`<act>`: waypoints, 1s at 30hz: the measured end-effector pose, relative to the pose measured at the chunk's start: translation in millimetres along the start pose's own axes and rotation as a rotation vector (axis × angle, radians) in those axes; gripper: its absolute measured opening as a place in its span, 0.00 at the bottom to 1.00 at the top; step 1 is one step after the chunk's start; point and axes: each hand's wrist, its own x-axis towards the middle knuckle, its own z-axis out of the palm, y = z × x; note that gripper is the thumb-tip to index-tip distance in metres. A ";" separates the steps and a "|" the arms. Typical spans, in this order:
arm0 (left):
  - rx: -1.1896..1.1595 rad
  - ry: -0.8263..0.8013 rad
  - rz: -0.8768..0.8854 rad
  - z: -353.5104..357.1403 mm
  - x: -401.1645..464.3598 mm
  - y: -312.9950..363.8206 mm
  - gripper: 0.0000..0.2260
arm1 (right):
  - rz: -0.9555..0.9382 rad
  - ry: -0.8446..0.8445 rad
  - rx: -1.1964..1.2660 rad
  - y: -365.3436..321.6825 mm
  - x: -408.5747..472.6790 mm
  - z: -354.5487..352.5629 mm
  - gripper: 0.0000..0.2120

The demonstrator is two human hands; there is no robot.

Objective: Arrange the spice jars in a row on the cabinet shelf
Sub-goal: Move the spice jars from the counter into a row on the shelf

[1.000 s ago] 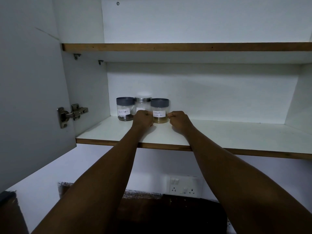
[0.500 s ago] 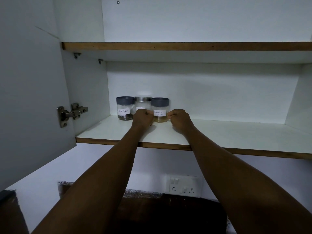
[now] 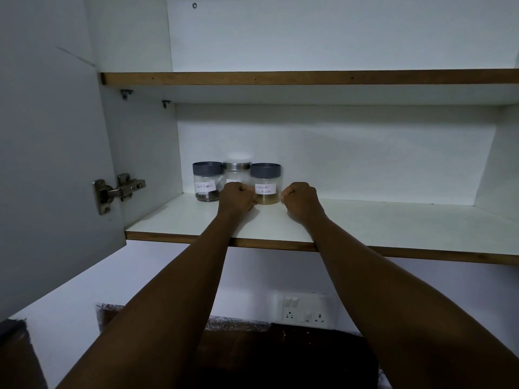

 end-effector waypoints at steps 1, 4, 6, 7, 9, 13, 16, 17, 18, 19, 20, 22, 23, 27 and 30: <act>0.010 0.009 -0.012 -0.9 -1.1 0.5 0.11 | 0.003 0.042 -0.025 -0.3 -1.6 0.5 0.09; 0.126 0.021 0.042 -3.2 -8.7 4.4 0.11 | -0.015 0.132 -0.148 -5.7 -8.5 0.5 0.02; 0.265 -0.002 0.116 -4.7 -18.1 10.8 0.12 | -0.029 0.065 -0.249 -11.9 -17.9 1.7 0.07; 0.351 -0.033 0.161 -4.4 -25.4 15.4 0.12 | -0.055 0.012 -0.309 -13.6 -24.1 2.5 0.10; 0.487 -0.111 0.230 1.6 -43.9 25.1 0.11 | -0.126 -0.065 -0.388 -15.0 -37.3 3.2 0.13; 0.583 -0.115 0.324 40.9 -106.1 40.4 0.08 | -0.239 -0.117 -0.441 -9.4 -72.8 -23.5 0.05; 0.498 0.127 0.445 68.6 -153.8 35.8 0.08 | -0.330 0.050 -0.508 8.4 -109.0 -48.2 0.02; 0.393 0.167 0.527 78.2 -169.3 33.7 0.08 | -0.393 0.143 -0.484 18.0 -124.4 -55.4 0.04; 0.278 0.171 0.603 88.8 -185.0 30.4 0.07 | -0.454 0.233 -0.409 27.8 -142.0 -62.8 0.06; 0.168 0.139 0.654 101.0 -202.6 27.2 0.07 | -0.492 0.306 -0.321 39.1 -158.3 -70.6 0.07; 0.074 0.081 0.683 118.1 -223.1 18.8 0.06 | -0.482 0.345 -0.263 60.1 -176.7 -78.5 0.08; 0.010 -0.042 0.668 150.6 -261.9 -6.6 0.07 | -0.360 0.347 -0.228 107.1 -217.6 -86.7 0.08; 0.016 -0.116 0.647 166.5 -274.9 -20.5 0.07 | -0.273 0.326 -0.251 130.9 -234.6 -90.3 0.07; 0.164 -0.515 0.509 224.0 -361.4 -100.7 0.13 | 0.031 0.153 -0.401 232.3 -341.3 -97.3 0.08; 0.279 -0.779 0.397 247.5 -422.1 -149.2 0.17 | 0.277 -0.057 -0.436 280.0 -411.6 -100.6 0.11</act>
